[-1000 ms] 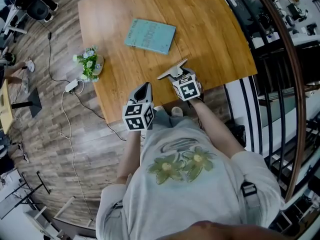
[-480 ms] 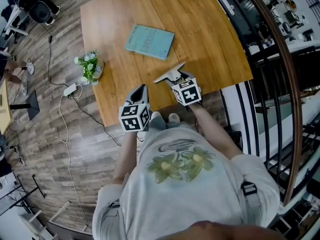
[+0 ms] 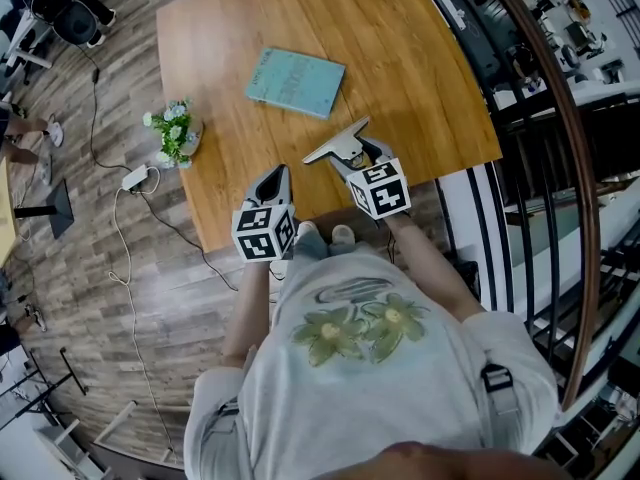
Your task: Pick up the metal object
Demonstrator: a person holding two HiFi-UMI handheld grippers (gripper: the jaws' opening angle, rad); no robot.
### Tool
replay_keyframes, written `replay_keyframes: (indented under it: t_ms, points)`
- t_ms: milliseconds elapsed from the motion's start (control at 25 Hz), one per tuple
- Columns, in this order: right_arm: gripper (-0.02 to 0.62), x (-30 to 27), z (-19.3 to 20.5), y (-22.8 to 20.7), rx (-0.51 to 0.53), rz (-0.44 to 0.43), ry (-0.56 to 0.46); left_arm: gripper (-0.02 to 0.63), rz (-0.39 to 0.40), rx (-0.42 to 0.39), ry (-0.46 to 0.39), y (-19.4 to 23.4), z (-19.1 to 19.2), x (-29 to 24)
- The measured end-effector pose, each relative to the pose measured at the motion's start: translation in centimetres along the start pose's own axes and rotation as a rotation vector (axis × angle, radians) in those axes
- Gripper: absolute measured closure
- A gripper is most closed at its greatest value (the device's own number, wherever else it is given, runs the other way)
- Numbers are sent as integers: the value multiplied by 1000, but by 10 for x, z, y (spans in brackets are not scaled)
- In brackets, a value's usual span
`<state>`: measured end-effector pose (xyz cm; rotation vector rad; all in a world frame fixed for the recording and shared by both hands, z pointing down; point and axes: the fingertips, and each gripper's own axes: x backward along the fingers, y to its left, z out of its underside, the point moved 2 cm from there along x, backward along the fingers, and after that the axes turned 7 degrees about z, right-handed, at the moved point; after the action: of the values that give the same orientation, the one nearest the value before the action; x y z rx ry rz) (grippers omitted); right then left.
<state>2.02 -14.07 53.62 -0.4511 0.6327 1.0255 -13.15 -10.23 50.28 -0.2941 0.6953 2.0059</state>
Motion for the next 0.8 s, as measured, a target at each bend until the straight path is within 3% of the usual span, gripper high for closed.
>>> replay_keyframes:
  t_ms: [360, 800]
  points:
    - [310, 23, -22, 2, 35, 12, -85, 591, -6, -17, -14, -4, -7, 2]
    - [310, 50, -45, 16, 25, -33, -181, 591, -7, -41, -33, -11, -12, 5]
